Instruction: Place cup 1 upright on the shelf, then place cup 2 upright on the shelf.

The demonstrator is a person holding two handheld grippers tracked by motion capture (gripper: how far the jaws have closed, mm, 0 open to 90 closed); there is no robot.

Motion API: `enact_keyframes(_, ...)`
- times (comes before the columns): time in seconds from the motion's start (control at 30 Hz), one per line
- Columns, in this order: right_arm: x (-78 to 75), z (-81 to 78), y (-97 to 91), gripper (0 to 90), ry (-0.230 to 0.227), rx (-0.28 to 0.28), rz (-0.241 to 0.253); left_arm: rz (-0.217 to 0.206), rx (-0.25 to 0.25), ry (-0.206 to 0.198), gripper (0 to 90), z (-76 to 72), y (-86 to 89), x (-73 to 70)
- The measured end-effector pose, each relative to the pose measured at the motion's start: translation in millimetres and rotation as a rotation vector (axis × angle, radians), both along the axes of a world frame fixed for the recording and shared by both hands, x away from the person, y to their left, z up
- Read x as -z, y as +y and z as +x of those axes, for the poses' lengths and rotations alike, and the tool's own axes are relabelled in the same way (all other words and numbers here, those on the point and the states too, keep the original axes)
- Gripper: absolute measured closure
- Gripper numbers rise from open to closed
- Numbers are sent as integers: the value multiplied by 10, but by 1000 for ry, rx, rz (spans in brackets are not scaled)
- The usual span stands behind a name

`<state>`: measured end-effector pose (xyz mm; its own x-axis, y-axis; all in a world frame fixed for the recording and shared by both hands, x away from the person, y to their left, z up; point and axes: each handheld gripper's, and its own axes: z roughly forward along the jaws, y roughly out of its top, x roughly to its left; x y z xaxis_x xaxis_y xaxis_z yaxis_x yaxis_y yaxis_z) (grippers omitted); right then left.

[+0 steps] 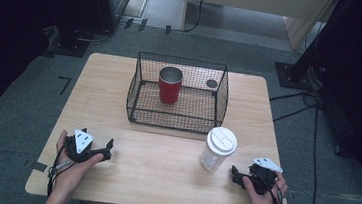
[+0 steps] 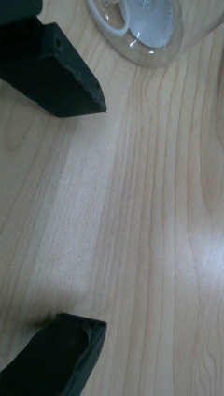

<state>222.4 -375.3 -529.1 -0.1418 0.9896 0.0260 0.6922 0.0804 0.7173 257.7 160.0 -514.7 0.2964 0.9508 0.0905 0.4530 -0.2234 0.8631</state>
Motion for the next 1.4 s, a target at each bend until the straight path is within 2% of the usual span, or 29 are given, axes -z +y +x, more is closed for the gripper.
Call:
enact_keyframes(0.17, 0, 0, 0, 0, 0, 0, 0, 31, 8, 30, 28, -46, 71, 5)
enact_keyframes(0.2, 0, 0, 0, 0, 0, 1, 0, 44, 7, 40, 28, -57, 89, 11)
enact_keyframes(0.23, 0, 0, 0, 0, 0, 0, 0, 62, 13, 69, 28, -70, 124, 16)
enact_keyframes(0.27, 0, 0, 0, 0, 0, 1, 0, 62, 13, 69, 28, -70, 124, 16)
enact_keyframes(0.3, 0, 0, 0, 0, 0, 1, 0, 78, 10, 90, 28, -75, 144, 19)
enact_keyframes(0.33, 0, 0, 0, 0, 0, 0, 0, 98, 13, 148, 28, -66, 183, 34)
enact_keyframes(0.37, 0, 0, 0, 0, 0, 0, 0, 114, 15, 187, 28, -57, 198, 44)
enact_keyframes(0.4, 0, 0, 0, 0, 0, 0, 0, 112, 15, 211, 25, -47, 211, 50)
enact_keyframes(0.57, 0, 0, 0, 0, 0, 0, 0, 12, -6, 289, 22, 3, 311, 59)
enact_keyframes(0.6, 0, 0, 0, 0, 0, 1, 0, 12, -20, 289, 19, 4, 317, 60)
enact_keyframes(0.87, 0, -2, 1, 2, -1, -2, 0, 12, -20, 288, 19, 2, 318, 60)
enact_keyframes(0.9, -2, -6, -1, 23, -5, -5, 2, 12, -20, 288, 19, 2, 318, 60)
enact_keyframes(0.93, -6, -16, -4, 83, -18, 0, 1, 13, -19, 289, 19, 1, 319, 60)
enact_keyframes(1.0, -28, -53, -11, 283, -80, 41, -7, 12, -19, 290, 19, -4, 311, 59)
enact_keyframes(1.03, -65, -74, -29, 248, -88, 53, 21, 10, -25, 288, 18, -8, 300, 60)
enact_keyframes(1.07, -85, -83, -38, 168, -95, 54, 32, 10, -30, 288, 19, -8, 293, 60)
enact_keyframes(1.1, -114, -96, -45, 129, -103, 61, 39, 11, -35, 289, 18, -7, 288, 60)
enact_keyframes(1.13, -114, -96, -45, 129, -103, 61, 39, 11, -35, 289, 18, -7, 288, 60)
enact_keyframes(1.17, -178, -141, -42, 142, -141, 72, 65, 11, -35, 289, 18, -8, 287, 59)
enact_keyframes(1.27, -222, -191, -20, 142, -164, 40, 111, 10, -35, 289, 18, -7, 287, 59)
enact_keyframes(1.4, -250, -252, 41, 141, -192, 25, 105, 11, -35, 290, 18, -7, 287, 59)
